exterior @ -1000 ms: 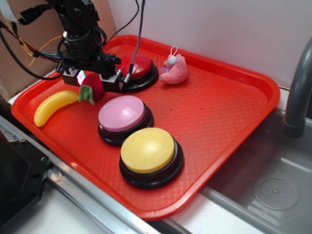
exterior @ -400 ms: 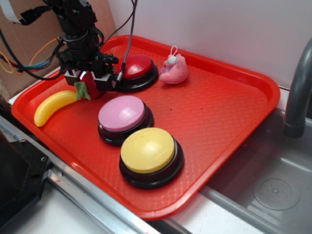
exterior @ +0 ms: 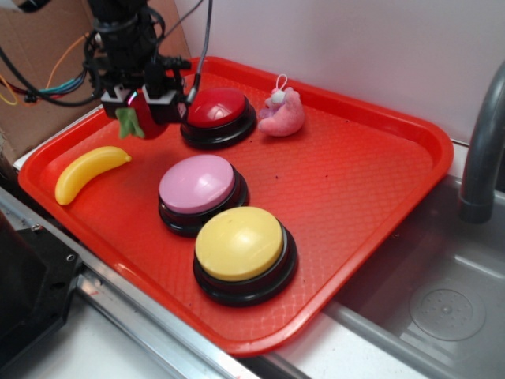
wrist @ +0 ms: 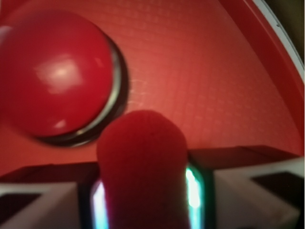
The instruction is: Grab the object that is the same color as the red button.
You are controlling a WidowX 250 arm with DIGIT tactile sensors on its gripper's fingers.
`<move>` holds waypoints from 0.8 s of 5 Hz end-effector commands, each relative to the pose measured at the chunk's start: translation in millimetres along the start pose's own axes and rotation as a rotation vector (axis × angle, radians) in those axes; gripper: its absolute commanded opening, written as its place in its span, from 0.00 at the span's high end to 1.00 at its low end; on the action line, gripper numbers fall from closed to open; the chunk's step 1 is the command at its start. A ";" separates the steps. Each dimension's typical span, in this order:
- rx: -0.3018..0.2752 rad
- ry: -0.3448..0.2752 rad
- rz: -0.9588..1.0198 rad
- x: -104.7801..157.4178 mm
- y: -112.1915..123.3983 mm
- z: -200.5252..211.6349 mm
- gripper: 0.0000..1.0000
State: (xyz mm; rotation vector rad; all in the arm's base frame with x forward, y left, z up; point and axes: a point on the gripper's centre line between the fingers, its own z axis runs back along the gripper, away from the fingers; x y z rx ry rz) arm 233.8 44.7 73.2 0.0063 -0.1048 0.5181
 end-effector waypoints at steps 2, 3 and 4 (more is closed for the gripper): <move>-0.099 -0.062 -0.151 -15.0 -68.2 103.6 1.00; -0.110 -0.076 -0.160 -17.3 -76.2 118.5 1.00; -0.129 -0.110 -0.170 -15.5 -71.7 118.6 1.00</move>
